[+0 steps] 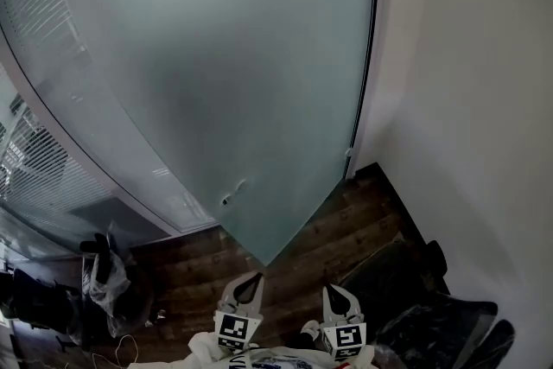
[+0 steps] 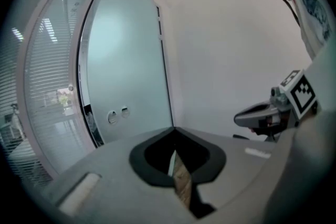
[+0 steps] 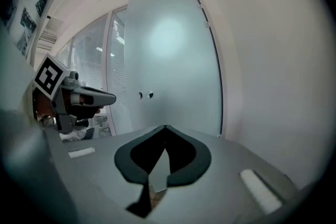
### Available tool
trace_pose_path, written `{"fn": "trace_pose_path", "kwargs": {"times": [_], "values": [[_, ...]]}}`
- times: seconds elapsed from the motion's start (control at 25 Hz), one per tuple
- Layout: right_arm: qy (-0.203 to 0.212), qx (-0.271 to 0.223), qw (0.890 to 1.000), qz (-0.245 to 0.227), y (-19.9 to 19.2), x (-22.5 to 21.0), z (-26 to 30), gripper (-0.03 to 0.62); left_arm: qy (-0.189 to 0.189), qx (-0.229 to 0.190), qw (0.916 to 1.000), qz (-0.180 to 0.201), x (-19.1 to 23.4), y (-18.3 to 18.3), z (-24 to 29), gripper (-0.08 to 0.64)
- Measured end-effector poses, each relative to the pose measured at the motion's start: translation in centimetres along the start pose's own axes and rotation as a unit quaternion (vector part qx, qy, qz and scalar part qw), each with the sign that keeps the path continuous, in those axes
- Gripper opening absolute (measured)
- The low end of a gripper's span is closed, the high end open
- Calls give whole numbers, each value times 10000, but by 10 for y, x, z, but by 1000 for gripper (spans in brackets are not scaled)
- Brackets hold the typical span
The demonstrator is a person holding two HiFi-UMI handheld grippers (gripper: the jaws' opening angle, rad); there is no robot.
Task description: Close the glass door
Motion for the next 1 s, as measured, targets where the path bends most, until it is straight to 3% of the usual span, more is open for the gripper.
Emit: {"fn": "trace_pose_path", "kwargs": {"times": [0.44,0.76,1.0], "values": [[472,-86,9988,-110,9,-33,33,6,792,-98,9968,-70,-7,2,-3,3],[1145,-78,9927,-369,23,-8,62,6,1498,47,9878,-429,12,-17,-30,2],[1320,-63,9897,-554,41,12,87,6,1592,-46,9849,-679,39,-13,-27,3]]}}
Point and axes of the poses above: the fingertips, and each gripper's own axes: z forward along the fingers, x to its left, y out of its top, the point moved 8 cm from there along -z, backward along the fingers, and after that the axes turned 9 degrees about -y, right-handed, at the moved point
